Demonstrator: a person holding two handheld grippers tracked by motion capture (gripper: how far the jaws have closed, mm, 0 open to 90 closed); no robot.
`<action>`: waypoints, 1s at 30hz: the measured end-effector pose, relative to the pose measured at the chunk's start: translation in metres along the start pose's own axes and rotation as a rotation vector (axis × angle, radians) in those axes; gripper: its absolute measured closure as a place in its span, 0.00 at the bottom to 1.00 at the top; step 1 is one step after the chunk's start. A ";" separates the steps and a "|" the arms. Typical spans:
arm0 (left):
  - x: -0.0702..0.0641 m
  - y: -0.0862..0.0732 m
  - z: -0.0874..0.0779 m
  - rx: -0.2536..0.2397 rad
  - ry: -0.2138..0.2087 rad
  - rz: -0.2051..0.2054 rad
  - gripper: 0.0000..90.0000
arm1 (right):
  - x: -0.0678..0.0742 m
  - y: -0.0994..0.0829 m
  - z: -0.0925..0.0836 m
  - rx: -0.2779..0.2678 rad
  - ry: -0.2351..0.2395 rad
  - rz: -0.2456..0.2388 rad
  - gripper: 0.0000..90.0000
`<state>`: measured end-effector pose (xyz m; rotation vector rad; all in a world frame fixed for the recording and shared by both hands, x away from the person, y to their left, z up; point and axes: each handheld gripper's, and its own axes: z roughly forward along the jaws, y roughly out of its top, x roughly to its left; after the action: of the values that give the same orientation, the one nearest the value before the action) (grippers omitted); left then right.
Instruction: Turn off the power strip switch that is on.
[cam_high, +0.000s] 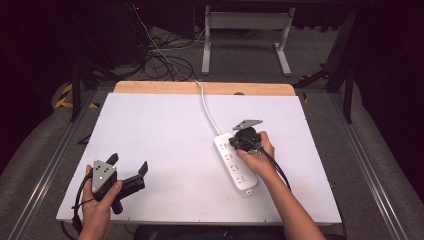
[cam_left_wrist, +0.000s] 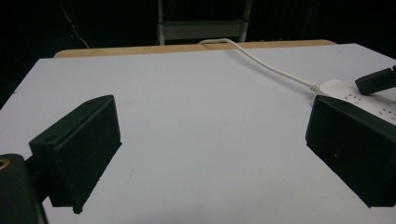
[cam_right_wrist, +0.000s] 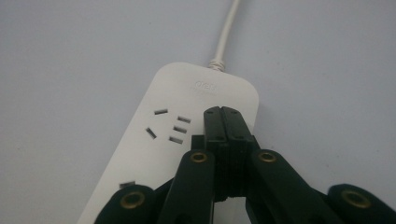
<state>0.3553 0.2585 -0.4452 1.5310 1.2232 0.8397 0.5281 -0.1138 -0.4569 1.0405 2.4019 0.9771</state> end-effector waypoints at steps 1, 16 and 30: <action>0.000 0.000 0.000 -0.001 0.001 0.001 0.04 | 0.000 0.000 0.000 0.001 0.001 0.001 1.00; 0.000 0.000 0.000 -0.001 0.002 0.001 0.05 | 0.001 0.000 0.000 0.000 -0.003 -0.003 1.00; 0.000 0.000 0.001 0.004 0.002 0.005 0.05 | -0.002 0.000 -0.003 -0.005 -0.006 0.006 1.00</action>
<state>0.3562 0.2583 -0.4450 1.5372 1.2230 0.8426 0.5280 -0.1169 -0.4545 1.0487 2.3915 0.9799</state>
